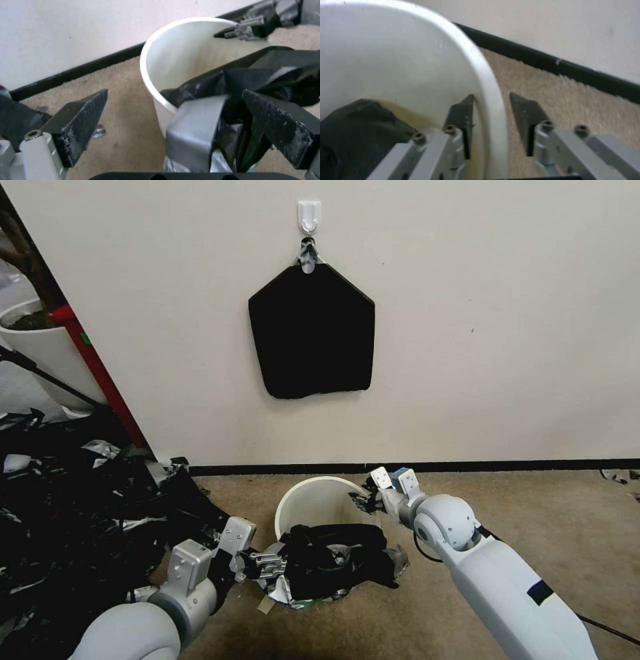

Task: Place a trash bag onto the trash bin.

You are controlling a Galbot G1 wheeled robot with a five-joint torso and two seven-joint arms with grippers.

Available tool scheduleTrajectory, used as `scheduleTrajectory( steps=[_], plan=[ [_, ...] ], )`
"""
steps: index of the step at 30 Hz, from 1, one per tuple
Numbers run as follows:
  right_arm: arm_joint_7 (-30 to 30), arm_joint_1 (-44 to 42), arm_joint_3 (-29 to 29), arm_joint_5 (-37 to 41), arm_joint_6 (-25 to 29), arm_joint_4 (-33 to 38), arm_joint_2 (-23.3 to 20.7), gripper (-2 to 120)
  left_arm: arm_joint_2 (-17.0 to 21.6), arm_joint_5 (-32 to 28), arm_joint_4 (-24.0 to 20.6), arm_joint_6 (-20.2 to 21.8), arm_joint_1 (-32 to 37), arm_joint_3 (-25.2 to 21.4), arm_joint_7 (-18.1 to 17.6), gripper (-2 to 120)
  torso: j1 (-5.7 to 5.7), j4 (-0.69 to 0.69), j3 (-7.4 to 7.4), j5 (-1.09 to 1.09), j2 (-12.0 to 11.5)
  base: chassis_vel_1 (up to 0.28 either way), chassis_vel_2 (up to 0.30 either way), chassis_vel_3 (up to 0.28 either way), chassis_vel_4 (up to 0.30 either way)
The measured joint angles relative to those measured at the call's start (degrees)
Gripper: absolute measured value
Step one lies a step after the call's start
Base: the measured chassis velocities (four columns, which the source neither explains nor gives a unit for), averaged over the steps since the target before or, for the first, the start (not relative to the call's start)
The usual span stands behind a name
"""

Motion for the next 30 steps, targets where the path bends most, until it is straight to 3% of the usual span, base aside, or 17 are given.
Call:
scheduleTrajectory(
  steps=[5,7,8,10,11,15,16,19,20,23,30],
  plan=[
    [9.0,-3.5,0.1,7.8,0.2,4.1,-1.2,12,-0.1,0.0,0.2,-0.9,-0.4,0.6,-1.0,100,0.00,0.00,0.00,0.00,0.0,0.000,0.000,0.000,0.000],
    [19.4,-6.0,-0.1,15.6,1.5,7.4,-1.7,9,-0.2,0.0,0.4,-1.2,-0.7,1.0,-1.3,100,0.00,0.00,0.00,-0.01,0.0,0.000,0.000,0.000,0.000],
    [19.4,-6.0,-0.1,15.6,1.5,7.4,-1.7,9,-0.2,0.0,0.4,-1.2,-0.7,1.0,-1.3,100,0.00,0.00,0.00,-0.01,0.0,0.000,0.000,0.000,0.000],
    [29.5,-8.1,-0.8,22.0,5.2,9.9,-1.6,9,-0.3,-0.1,0.6,-1.4,-1.1,1.4,-1.5,100,0.00,-0.01,0.00,0.00,0.0,0.000,0.000,0.000,0.000],
    [29.5,-8.1,-0.8,22.0,5.2,9.9,-1.6,9,-0.3,-0.1,0.6,-1.4,-1.1,1.4,-1.5,100,0.00,-0.01,0.00,0.00,0.0,0.000,0.000,0.000,0.000],
    [48.0,-11.1,-1.5,30.8,15.5,11.9,1.6,8,-0.4,-0.1,1.0,-2.1,-1.8,2.0,-2.1,100,0.00,-0.01,-0.01,0.00,0.0,0.000,0.000,0.000,0.000],
    [48.0,-11.1,-1.5,30.8,15.5,11.9,1.6,8,-0.4,-0.1,1.0,-2.1,-1.8,2.0,-2.1,100,0.00,-0.01,-0.01,0.00,0.0,0.000,0.000,0.000,0.000],
    [57.4,-12.4,-0.5,33.3,24.1,12.3,6.2,7,-0.2,-0.1,1.6,-2.7,-2.1,2.2,-2.4,100,0.00,0.00,0.00,-0.02,0.0,0.000,0.000,0.000,0.000],
    [57.4,-12.4,-0.5,33.3,24.1,12.3,6.2,7,-0.2,-0.1,1.6,-2.7,-2.1,2.2,-2.4,100,0.00,0.00,0.00,-0.02,0.0,0.000,0.000,0.000,0.000],
    [64.7,-13.0,0.6,33.8,29.9,13.4,10.5,7,-0.3,-0.1,2.1,-3.2,-2.3,2.4,-2.6,100,0.00,0.00,0.00,-0.02,0.0,0.000,0.000,0.000,0.000],
    [71.2,-14.2,0.5,31.6,33.6,13.0,14.7,7,-0.3,-0.2,2.7,-3.8,-2.5,2.5,-3.1,100,0.00,0.00,0.00,-0.02,0.0,0.000,0.000,0.000,0.000]
  ],
)
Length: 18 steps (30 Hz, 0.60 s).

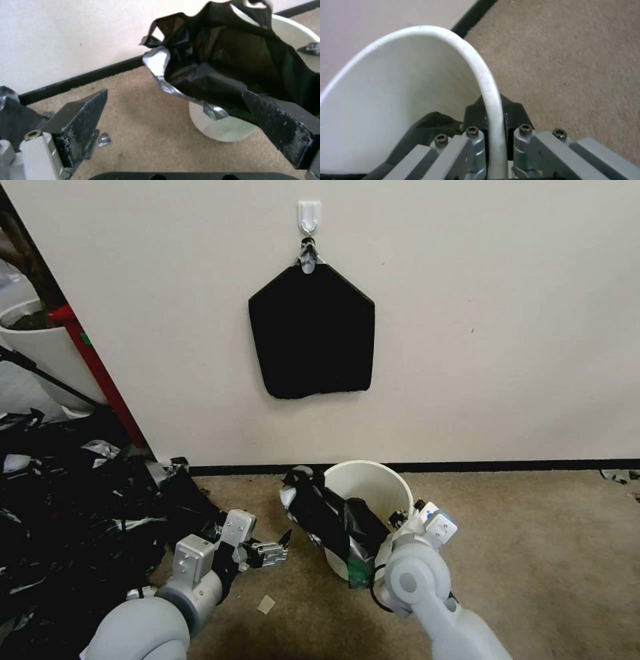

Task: Place a trash bag onto the trash bin.

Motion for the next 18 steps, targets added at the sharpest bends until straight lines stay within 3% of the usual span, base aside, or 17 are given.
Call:
scheduleTrajectory(
  steps=[11,15,18],
  plan=[
    [0.7,0.5,-0.1,0.8,2.0,-1.8,2.6,7,-0.3,0.0,1.3,-0.6,-0.3,0.3,-0.4,100,0.00,-0.02,-0.01,-0.01,0.0,0.000,0.000,0.000,0.000],
    [-0.7,0.2,-0.1,1.4,1.8,-1.2,2.1,19,-0.5,0.0,2.1,-0.8,-0.7,0.4,-0.4,100,0.00,0.02,0.02,0.09,0.0,0.000,0.000,0.000,0.000],
    [-3.7,-1.3,0.1,-3.4,2.0,0.8,-0.4,32,-0.8,0.0,3.1,-1.4,-1.0,0.1,-0.4,100,0.00,0.03,0.01,0.05,0.0,0.000,0.000,0.000,0.000]
  ],
)
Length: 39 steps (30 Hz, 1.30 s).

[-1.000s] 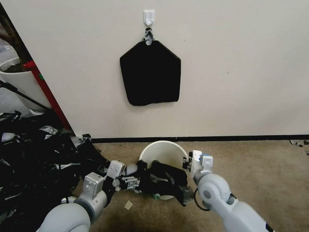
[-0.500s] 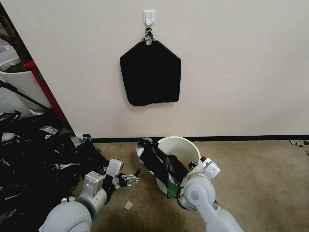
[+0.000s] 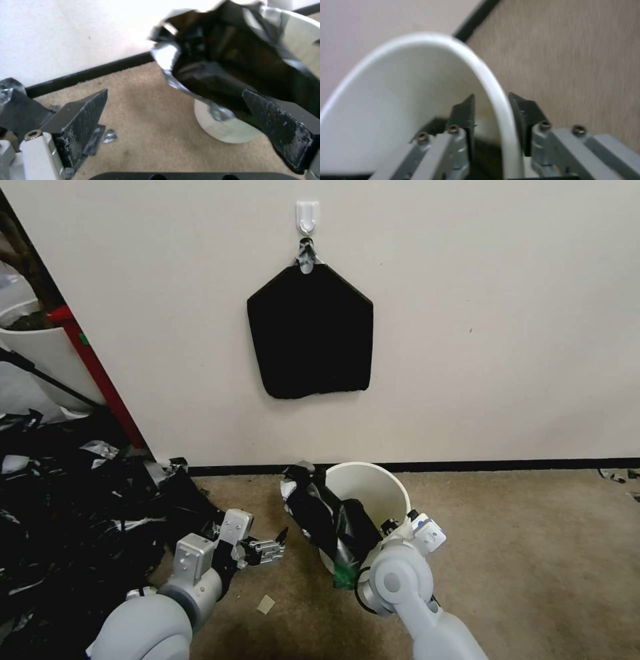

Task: Place a trash bag onto the trash bin.

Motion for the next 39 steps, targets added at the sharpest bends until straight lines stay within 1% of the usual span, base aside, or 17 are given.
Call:
scheduleTrajectory(
  steps=[1,2,5,6,7,10,11,14,16,19,23,26,29,35,36,38,39],
  plan=[
    [-2.8,-1.2,0.0,-3.5,0.6,1.0,-1.3,36,-0.1,0.0,0.4,-0.3,-0.1,-0.2,0.0,100,0.00,-0.01,0.00,0.00,0.0,0.000,0.000,0.000,0.000],
    [-2.8,-1.2,0.0,-3.5,0.6,1.0,-1.3,36,-0.1,0.0,0.4,-0.3,-0.1,-0.2,0.0,100,0.00,-0.01,0.00,0.00,0.0,0.000,0.000,0.000,0.000],
    [-15.7,-6.5,-0.5,-14.0,2.5,6.2,-6.6,49,-0.6,0.0,1.7,-1.2,-0.6,-0.8,-0.1,100,0.00,-0.03,-0.01,-0.01,0.0,0.000,0.000,0.000,0.000],
    [-21.9,-8.6,-1.0,-16.3,2.7,8.7,-9.0,54,-0.9,0.0,2.6,-1.5,-1.2,-1.1,-0.1,100,0.00,-0.03,-0.01,-0.03,0.0,0.000,0.000,0.000,0.000],
    [-21.9,-8.6,-1.0,-16.3,2.7,8.7,-9.0,54,-0.9,0.0,2.6,-1.5,-1.2,-1.1,-0.1,100,0.00,-0.03,-0.01,-0.03,0.0,0.000,0.000,0.000,0.000],
    [-41.6,-12.1,-2.2,-21.2,2.0,13.2,-14.7,69,-2.4,-1.3,5.2,-1.9,-3.5,-2.5,-0.1,100,0.00,-0.03,-0.01,-0.04,0.0,0.000,0.000,0.000,0.000],
    [-41.6,-12.1,-2.2,-21.2,2.0,13.2,-14.7,69,-2.4,-1.3,5.2,-1.9,-3.5,-2.5,-0.1,100,0.00,-0.03,-0.01,-0.04,0.0,0.000,0.000,0.000,0.000],
    [-51.8,-11.4,-2.9,-26.1,-1.7,13.4,-17.0,84,-3.5,-3.8,7.0,-1.8,-5.9,-4.8,-0.1,100,0.00,-0.03,-0.01,-0.03,0.0,0.000,0.000,0.000,0.000],
    [-52.5,-11.0,-3.0,-27.3,-2.8,13.2,-17.2,86,-3.5,-4.3,7.3,-1.7,-6.2,-5.2,-0.1,100,0.00,-0.03,-0.01,-0.04,0.0,0.000,0.000,0.000,0.000],
    [-54.1,-8.2,-4.7,-31.1,-9.2,12.5,-17.1,99,-3.5,-7.8,9.9,-1.5,-9.1,-8.2,-0.1,100,0.00,-0.03,0.00,-0.03,0.0,0.000,0.000,0.000,0.000],
    [-54.5,-6.2,-6.7,-33.8,-11.7,11.6,-15.9,100,-3.3,-10.6,12.3,-1.4,-10.8,-9.5,-0.1,100,0.01,-0.03,-0.01,-0.03,0.0,0.000,0.000,0.000,0.000],
    [-51.9,-5.1,-8.2,-35.9,-15.3,10.5,-14.9,100,-3.6,-12.1,14.0,-1.5,-11.5,-9.6,-0.1,100,0.00,-0.02,0.00,-0.04,0.0,0.000,0.000,0.000,0.000],
    [-45.1,-3.7,-9.9,-36.3,-20.8,8.9,-13.3,90,-4.6,-13.6,15.9,-1.6,-12.1,-9.1,-0.1,100,0.01,-0.02,0.00,-0.04,0.0,0.000,0.000,0.000,0.000],
    [-41.7,-3.0,-9.2,-35.1,-22.4,8.0,-12.9,73,-5.4,-17.1,16.7,-1.9,-12.4,-8.2,-0.1,100,0.01,-0.03,0.00,-0.04,0.0,0.000,0.000,0.000,0.000],
    [-41.5,-2.9,-8.5,-34.1,-22.7,8.0,-13.0,67,-5.8,-19.0,17.3,-2.0,-12.6,-7.8,-0.1,100,0.01,-0.02,0.00,-0.04,0.0,0.000,0.000,0.000,0.000],
    [-41.5,-2.8,-8.2,-33.7,-22.8,8.0,-13.1,64,-6.0,-20.2,17.7,-2.0,-12.7,-7.7,-0.1,100,0.00,-0.02,-0.01,-0.04,0.0,0.000,0.000,0.000,0.000],
    [-41.5,-2.8,-7.7,-32.9,-23.0,8.0,-13.2,57,-6.5,-22.6,18.4,-2.0,-13.0,-7.6,-0.1,100,0.00,-0.03,-0.01,-0.04,0.0,0.000,0.000,0.000,0.000]
  ],
)
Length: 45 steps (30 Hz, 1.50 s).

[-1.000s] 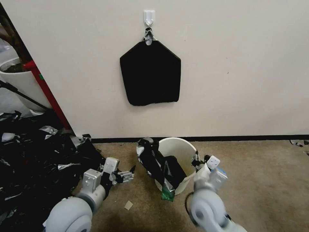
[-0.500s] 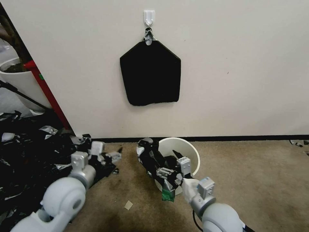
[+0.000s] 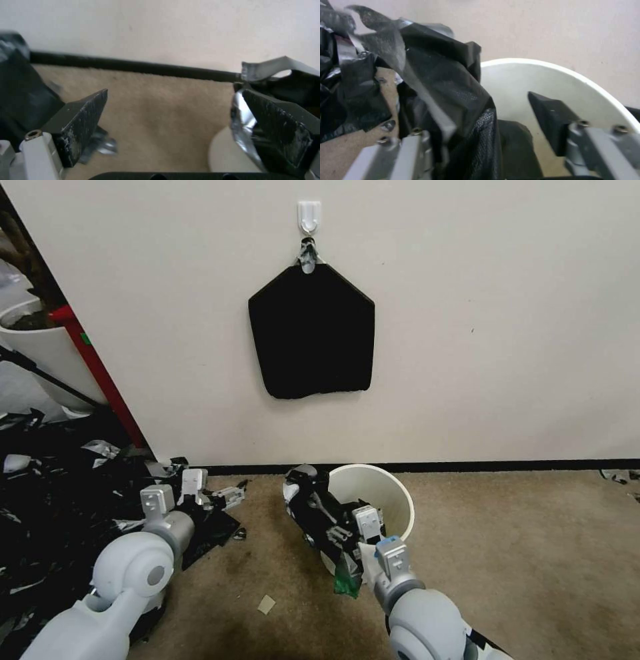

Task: Place a trash bag onto the trash bin.

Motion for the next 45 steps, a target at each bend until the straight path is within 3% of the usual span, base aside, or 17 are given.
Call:
scheduleTrajectory(
  steps=[1,2,6,9,12,14,16,20,29,35,45],
  plan=[
    [-0.1,0.0,0.2,0.4,-0.1,0.0,0.0,55,-0.2,-1.1,0.3,0.0,-0.1,0.0,-0.1,100,0.00,0.00,0.00,0.00,0.0,0.000,0.000,0.000,0.000],
    [-1.2,0.2,1.0,1.2,-0.1,0.0,0.1,45,-1.1,-4.3,0.9,0.2,-0.2,0.0,-0.2,100,0.00,0.00,0.00,0.00,0.0,0.000,0.000,0.000,0.000],
    [-2.4,0.6,1.8,2.2,0.8,-0.6,0.2,35,-2.6,-9.2,1.0,0.8,0.0,0.1,-0.6,100,0.00,0.00,0.00,0.01,0.0,0.000,0.000,0.000,0.000],
    [-3.2,0.9,2.9,4.6,1.6,-1.6,0.2,22,-5.6,-16.6,0.2,2.3,0.9,0.6,-1.8,100,0.00,0.00,0.00,0.02,0.0,0.000,0.000,0.000,0.000],
    [-3.2,1.0,3.7,6.8,1.7,-2.2,0.1,14,-8.2,-17.7,-0.2,2.9,1.3,1.9,-2.3,100,0.00,0.00,0.00,0.02,0.0,0.000,0.000,0.000,0.000],
    [-3.1,1.0,4.3,8.1,1.8,-2.5,0.3,3,-10.9,-15.8,-0.3,3.1,1.4,4.1,-2.6,100,0.00,0.00,0.00,0.02,0.0,0.000,0.000,0.000,0.000],
    [-3.1,0.9,4.4,8.2,1.8,-2.5,0.3,0,-12.1,-14.2,-0.3,3.1,1.4,5.2,-2.6,100,0.00,0.00,0.00,0.01,0.0,0.000,0.000,0.000,0.000],
    [-2.9,0.6,4.6,5.6,2.2,-2.5,1.0,0,-15.6,-7.4,0.7,2.5,0.1,9.0,-2.6,100,0.00,0.00,0.00,0.01,0.0,0.000,0.000,0.000,0.000],
    [-3.6,-0.2,4.4,-2.4,3.6,-2.7,2.2,0,-20.1,1.6,3.4,1.9,-2.2,14.4,-4.6,100,0.00,0.00,-0.01,0.01,0.0,0.000,0.000,0.000,0.000],
    [-3.6,-0.8,4.3,-3.5,3.7,-3.0,2.9,0,-22.1,7.3,5.6,1.6,-3.3,18.0,-6.1,99,0.00,0.00,0.00,0.01,0.0,0.000,0.000,0.000,0.000],
    [-3.4,-0.6,4.3,-3.9,4.9,-4.0,3.2,0,-23.1,10.2,10.4,1.6,-5.3,20.1,-9.0,65,0.00,0.00,0.00,0.01,0.0,0.000,0.000,0.000,0.000]
  ],
)
